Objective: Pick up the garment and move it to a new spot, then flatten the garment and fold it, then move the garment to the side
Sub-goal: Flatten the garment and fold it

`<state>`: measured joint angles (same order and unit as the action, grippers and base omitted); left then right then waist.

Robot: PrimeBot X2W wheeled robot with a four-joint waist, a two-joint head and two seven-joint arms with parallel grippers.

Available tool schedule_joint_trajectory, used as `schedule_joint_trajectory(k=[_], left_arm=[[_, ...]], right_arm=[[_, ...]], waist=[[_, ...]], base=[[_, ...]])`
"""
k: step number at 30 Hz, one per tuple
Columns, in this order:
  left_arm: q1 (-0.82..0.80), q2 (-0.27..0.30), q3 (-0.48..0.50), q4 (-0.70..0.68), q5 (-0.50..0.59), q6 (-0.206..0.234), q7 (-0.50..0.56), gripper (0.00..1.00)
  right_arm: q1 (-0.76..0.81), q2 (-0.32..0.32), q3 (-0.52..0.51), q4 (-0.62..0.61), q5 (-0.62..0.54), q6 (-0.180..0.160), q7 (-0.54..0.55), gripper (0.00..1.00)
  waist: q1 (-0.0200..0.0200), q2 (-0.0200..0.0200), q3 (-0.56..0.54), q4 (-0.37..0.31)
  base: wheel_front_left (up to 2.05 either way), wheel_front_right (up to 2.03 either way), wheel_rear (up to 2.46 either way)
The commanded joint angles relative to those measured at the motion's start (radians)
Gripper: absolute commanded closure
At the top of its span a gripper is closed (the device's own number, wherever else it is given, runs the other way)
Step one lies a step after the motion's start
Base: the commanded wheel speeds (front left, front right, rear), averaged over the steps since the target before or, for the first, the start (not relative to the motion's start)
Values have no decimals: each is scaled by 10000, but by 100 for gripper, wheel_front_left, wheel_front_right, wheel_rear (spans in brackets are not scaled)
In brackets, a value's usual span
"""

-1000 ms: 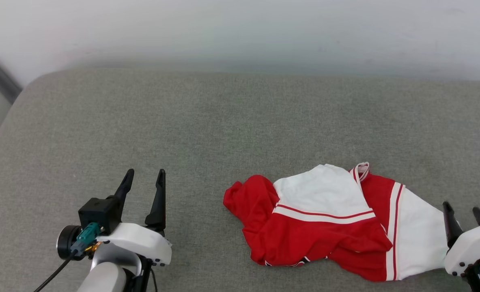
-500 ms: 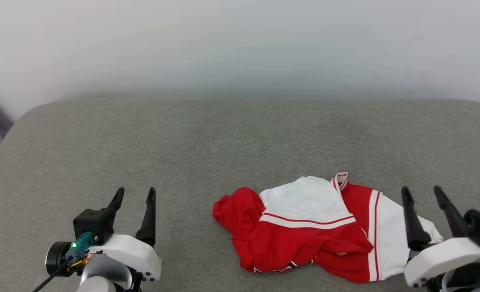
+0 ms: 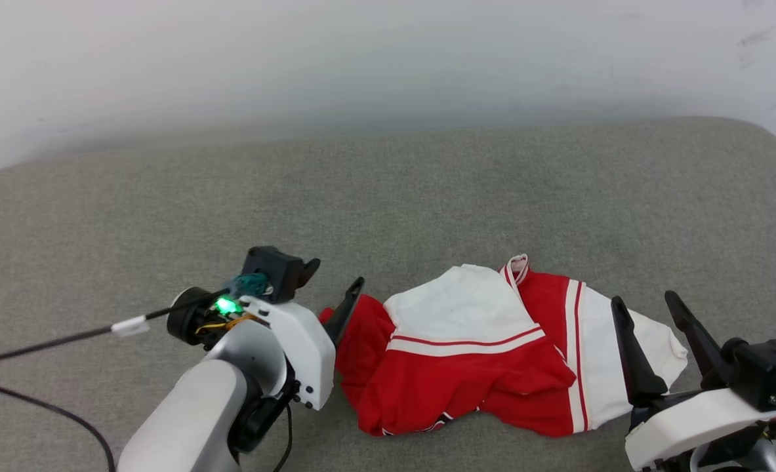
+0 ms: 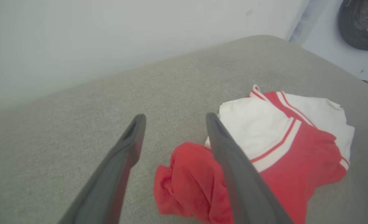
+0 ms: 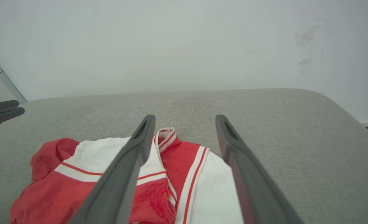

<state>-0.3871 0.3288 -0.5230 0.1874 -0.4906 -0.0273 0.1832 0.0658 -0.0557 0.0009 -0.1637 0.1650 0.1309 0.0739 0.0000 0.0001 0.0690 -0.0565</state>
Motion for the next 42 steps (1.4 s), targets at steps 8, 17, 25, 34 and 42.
schedule_joint_trajectory(k=[8,17,25,34,42], left_arm=[[-993,251,-1075,1373,-717,-765,3435,0],[-605,715,-1807,1711,-991,-903,4963,100],[375,1000,-1562,517,-1019,-341,4089,100],[3061,757,-1297,-599,-1928,811,3450,24],[2796,465,-528,-1366,-1714,1284,1814,0]], right_arm=[[-423,47,209,-173,-54,-3,32,0],[-561,57,91,-219,-103,-3,-310,0],[-278,62,-115,-330,-177,-3,-253,0],[-7,62,-152,-624,-217,-3,-62,0],[151,60,-305,-846,-215,-3,84,0]], waist=[[0,-1,896,-553],[0,-1,1033,-520],[0,-1,604,-20],[0,-1,168,519],[0,-1,49,793]], base=[[0,0,0],[0,0,0],[0,0,0],[0,0,0],[0,0,0]])
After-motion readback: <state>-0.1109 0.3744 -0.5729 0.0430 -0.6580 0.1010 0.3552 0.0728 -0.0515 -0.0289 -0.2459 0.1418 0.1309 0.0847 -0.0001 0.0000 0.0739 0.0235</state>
